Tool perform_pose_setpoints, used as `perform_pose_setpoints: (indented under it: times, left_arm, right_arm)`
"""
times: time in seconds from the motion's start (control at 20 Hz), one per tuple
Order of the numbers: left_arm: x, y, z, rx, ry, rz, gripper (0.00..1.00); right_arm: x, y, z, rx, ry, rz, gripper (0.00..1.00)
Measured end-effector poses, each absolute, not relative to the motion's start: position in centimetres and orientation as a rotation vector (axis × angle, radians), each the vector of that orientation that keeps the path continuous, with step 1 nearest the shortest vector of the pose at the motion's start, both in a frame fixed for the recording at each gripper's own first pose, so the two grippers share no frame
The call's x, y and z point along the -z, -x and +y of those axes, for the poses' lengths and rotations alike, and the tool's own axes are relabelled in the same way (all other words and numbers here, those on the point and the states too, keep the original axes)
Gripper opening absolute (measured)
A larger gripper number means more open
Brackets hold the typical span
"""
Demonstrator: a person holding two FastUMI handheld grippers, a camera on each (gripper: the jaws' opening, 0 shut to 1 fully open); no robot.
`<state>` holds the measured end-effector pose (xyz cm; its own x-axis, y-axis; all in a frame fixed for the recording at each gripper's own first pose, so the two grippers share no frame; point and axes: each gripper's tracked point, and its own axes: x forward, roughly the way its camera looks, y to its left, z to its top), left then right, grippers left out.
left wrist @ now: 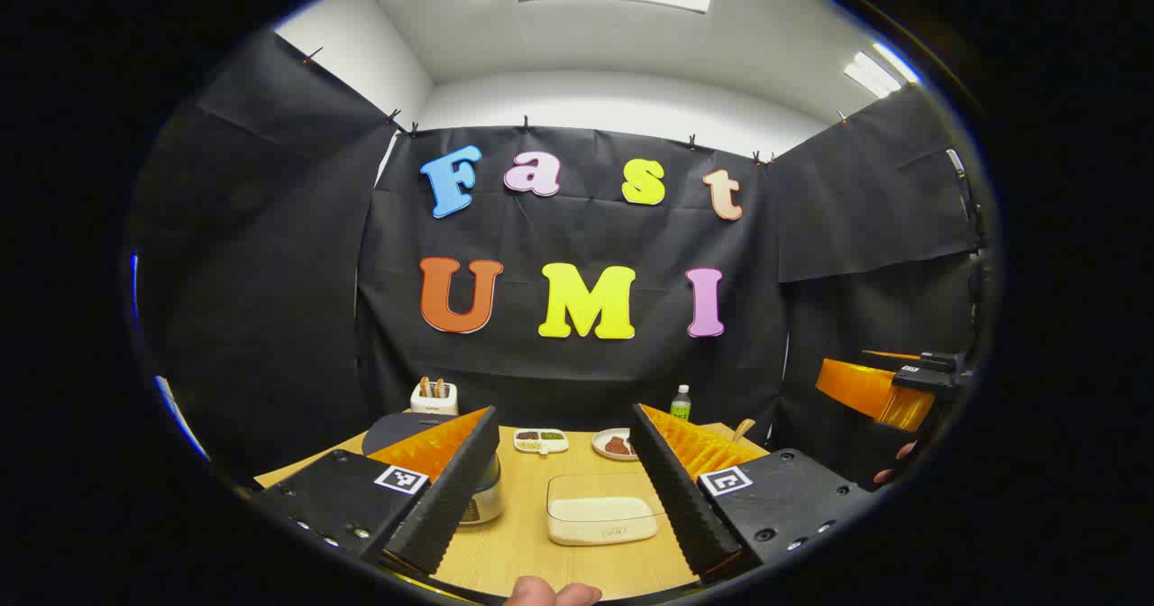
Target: Close the left gripper, press the button to open the rice cooker; take a wooden spoon from the chopstick holder with the right hand, scoop a spoonful of rice and pour it into the rice cooker, then put the wooden spoon back into the chopstick holder.
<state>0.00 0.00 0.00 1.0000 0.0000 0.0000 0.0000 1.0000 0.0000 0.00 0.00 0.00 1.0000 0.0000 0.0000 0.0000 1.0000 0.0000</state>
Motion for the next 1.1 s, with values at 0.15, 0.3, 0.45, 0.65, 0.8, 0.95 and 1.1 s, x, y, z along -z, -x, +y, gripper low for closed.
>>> perform_pose_setpoints:
  times: [0.15,0.3,0.45,0.65,0.8,0.95,1.1]
  left_arm:
    - [-0.7,-0.1,1.5,-0.025,0.008,-0.021,0.94]
    - [-0.4,-0.3,1.7,-0.004,0.026,-0.003,0.94]
    - [-0.5,-0.8,3.1,-0.025,0.01,0.014,0.94]
    - [0.1,-1.4,3.7,-0.047,0.013,0.06,0.94]
    - [0.0,-1.7,4.2,-0.067,0.003,0.063,0.94]
    - [0.5,-1.9,4.5,-0.066,-0.004,0.076,0.94]
    - [0.6,-2.1,5.2,-0.081,-0.01,0.08,0.94]
  right_arm:
    - [0.0,-0.7,0.0,0.009,-0.019,-0.007,1.0]
    - [-0.1,-1.3,0.0,0.012,-0.017,-0.018,1.0]
    - [-0.1,-1.8,0.1,-0.003,-0.031,-0.029,1.0]
    - [0.6,-2.2,-0.8,0.003,-0.04,-0.013,1.0]
    - [1.1,-2.6,-1.8,0.017,-0.043,0.008,1.0]
    - [1.4,-2.5,-1.9,0.0,-0.052,0.01,1.0]
    - [1.7,-2.6,-2.9,0.002,-0.049,0.01,1.0]
